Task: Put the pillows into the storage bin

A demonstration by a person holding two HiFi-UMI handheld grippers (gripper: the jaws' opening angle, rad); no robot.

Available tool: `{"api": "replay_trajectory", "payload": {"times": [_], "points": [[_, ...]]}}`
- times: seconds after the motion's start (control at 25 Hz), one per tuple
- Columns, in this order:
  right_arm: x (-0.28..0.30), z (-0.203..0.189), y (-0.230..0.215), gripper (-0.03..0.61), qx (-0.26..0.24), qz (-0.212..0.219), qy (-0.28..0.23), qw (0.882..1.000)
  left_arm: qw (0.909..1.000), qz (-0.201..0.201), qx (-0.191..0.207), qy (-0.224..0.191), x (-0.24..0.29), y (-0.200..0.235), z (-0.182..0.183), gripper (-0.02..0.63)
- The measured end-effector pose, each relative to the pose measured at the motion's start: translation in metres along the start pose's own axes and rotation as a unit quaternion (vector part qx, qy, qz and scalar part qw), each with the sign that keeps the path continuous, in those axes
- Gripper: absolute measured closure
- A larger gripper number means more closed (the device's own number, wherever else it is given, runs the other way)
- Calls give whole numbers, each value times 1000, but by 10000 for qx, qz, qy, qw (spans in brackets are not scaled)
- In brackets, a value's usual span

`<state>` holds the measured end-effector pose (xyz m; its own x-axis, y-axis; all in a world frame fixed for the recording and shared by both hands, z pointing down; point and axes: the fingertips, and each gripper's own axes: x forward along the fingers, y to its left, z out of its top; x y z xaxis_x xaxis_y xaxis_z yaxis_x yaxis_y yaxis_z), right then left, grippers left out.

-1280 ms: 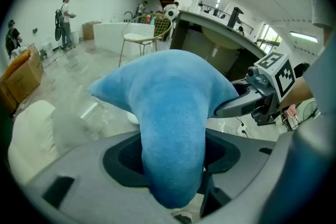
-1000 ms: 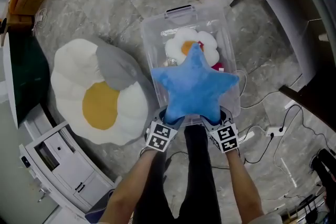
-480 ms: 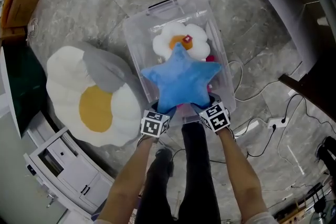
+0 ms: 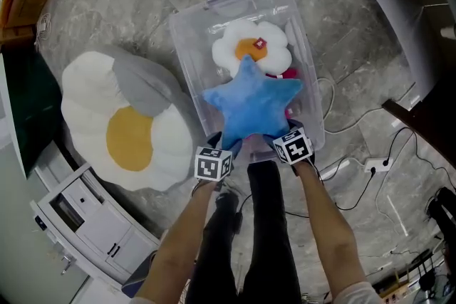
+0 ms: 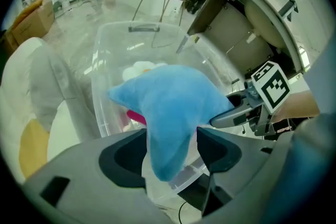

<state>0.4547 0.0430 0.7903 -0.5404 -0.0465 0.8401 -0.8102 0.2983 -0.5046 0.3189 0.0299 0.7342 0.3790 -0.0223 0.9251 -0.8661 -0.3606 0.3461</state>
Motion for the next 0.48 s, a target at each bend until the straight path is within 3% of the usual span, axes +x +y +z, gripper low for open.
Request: {"api": "replay_trajectory", "payload": {"times": [0.2,0.48], "points": [[-3,-10,-9,216,52,-433,134,9990,9998,-78,17,-168,-13,4,5,334],[-11,-14,3,218,-156,-622,62,9979,9993,-123,-92,-336,-24,12,-7,334]]}}
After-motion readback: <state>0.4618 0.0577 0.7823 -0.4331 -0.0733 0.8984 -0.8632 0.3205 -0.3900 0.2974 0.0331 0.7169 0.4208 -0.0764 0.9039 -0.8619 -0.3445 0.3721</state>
